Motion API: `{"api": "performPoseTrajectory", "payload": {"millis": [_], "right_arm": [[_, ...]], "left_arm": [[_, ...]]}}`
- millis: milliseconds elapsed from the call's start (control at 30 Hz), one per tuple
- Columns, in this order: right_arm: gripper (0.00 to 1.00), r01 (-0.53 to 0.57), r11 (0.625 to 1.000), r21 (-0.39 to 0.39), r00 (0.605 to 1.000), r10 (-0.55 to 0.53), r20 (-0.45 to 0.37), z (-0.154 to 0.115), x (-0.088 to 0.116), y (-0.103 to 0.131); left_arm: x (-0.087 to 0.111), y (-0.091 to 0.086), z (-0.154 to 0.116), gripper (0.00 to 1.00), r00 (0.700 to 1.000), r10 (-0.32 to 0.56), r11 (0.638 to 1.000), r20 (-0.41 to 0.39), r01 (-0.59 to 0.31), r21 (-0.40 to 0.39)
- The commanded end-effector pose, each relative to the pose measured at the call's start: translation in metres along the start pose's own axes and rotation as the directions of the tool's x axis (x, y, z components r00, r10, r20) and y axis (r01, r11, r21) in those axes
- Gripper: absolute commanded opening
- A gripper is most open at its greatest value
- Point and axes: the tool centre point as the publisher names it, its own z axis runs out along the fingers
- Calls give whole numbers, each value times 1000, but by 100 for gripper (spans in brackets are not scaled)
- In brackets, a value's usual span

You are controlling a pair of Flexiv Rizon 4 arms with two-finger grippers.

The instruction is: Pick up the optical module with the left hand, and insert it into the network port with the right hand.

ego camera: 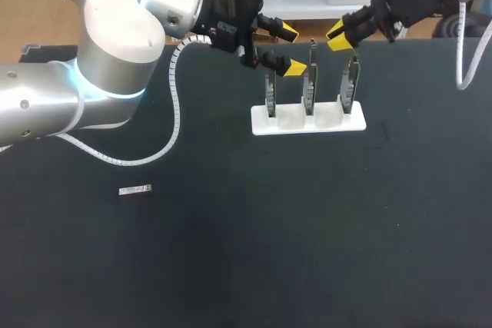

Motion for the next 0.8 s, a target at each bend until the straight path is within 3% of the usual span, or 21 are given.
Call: {"api": "performPoseTrajectory", "payload": {"millis": [33,800], "right_arm": [[0,11,1000,0,1000,-11,4,1,-3,-1],[0,93,995,-46,996,-92,23,15,-28,-15]], "left_arm": [[-1,1,1,100,1000,-2,1000,-6,2,2],[-1,1,1,100,1000,-2,1000,-6,2,2]]}}
